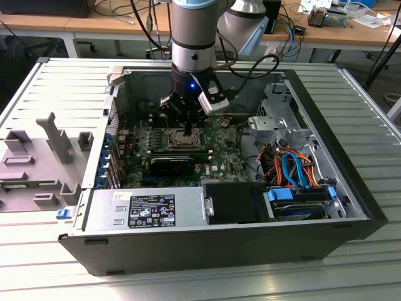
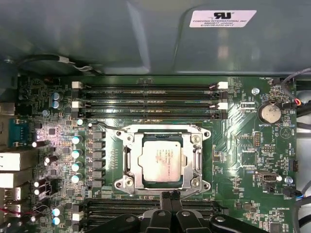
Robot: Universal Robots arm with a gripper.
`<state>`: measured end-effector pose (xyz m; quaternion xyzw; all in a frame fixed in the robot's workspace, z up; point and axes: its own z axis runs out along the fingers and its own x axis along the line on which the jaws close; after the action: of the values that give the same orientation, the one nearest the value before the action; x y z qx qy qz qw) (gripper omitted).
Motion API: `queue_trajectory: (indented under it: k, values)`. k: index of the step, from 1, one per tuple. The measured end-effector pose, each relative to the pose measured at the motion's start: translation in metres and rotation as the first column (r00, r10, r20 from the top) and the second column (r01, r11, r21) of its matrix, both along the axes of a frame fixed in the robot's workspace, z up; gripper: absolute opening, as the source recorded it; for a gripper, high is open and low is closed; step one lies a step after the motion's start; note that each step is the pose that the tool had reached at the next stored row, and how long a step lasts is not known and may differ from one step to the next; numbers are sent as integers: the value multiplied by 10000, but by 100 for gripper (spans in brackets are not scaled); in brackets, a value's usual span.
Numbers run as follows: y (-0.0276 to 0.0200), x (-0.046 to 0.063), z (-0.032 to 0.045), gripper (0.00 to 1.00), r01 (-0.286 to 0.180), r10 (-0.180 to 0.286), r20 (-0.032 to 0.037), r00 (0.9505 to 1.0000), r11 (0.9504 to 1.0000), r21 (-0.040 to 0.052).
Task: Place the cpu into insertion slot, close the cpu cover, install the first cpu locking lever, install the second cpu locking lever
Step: 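Install the first cpu locking lever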
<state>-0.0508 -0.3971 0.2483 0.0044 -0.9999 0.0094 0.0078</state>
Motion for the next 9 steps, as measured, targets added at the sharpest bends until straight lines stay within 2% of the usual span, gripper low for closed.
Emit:
queue_trajectory:
  k: [9]
  values:
    - [0, -8, 1, 11, -20, 20, 0, 10000, 10000, -1]
